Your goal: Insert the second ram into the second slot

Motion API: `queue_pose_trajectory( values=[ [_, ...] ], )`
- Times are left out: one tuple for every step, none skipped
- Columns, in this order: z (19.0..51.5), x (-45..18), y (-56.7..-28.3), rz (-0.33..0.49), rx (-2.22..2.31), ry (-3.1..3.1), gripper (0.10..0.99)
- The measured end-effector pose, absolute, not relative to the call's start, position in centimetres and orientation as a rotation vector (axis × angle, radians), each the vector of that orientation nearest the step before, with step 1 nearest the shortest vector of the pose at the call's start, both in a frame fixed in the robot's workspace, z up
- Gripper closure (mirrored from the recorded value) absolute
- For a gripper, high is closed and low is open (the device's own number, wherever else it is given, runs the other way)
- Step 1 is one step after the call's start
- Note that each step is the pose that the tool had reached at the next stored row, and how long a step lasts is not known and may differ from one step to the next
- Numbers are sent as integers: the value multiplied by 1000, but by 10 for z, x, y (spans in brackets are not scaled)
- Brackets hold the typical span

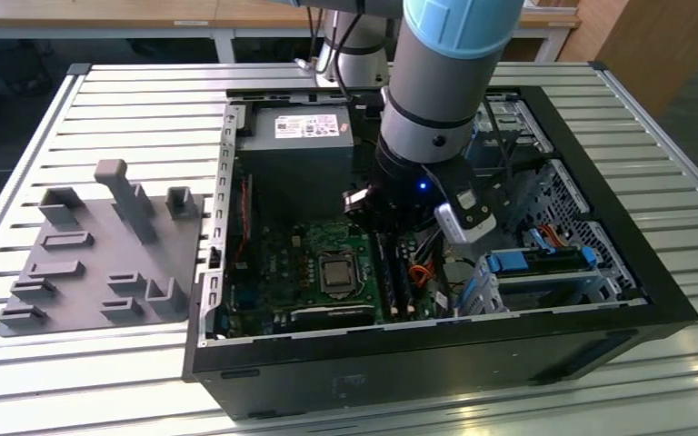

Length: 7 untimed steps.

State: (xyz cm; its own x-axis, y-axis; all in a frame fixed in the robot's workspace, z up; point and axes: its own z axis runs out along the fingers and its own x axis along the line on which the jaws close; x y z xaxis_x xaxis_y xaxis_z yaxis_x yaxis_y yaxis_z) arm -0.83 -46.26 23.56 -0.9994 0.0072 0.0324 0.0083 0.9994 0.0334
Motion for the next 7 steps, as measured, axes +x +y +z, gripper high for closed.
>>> queue_pose_trajectory(
  values=[
    [236, -8, -463, -52, -12, -3109, 980],
    [236, -8, -463, -52, -12, -3109, 980],
    [236, -8, -463, -52, -12, -3109, 980],
    [236, -8, -463, -52, -12, -3109, 980],
    [236, -8, -463, -52, -12, -3109, 980],
    [236, -8, -463, -52, -12, -3109, 980],
    [236, -8, -463, -52, -12, -3109, 980]
  ],
)
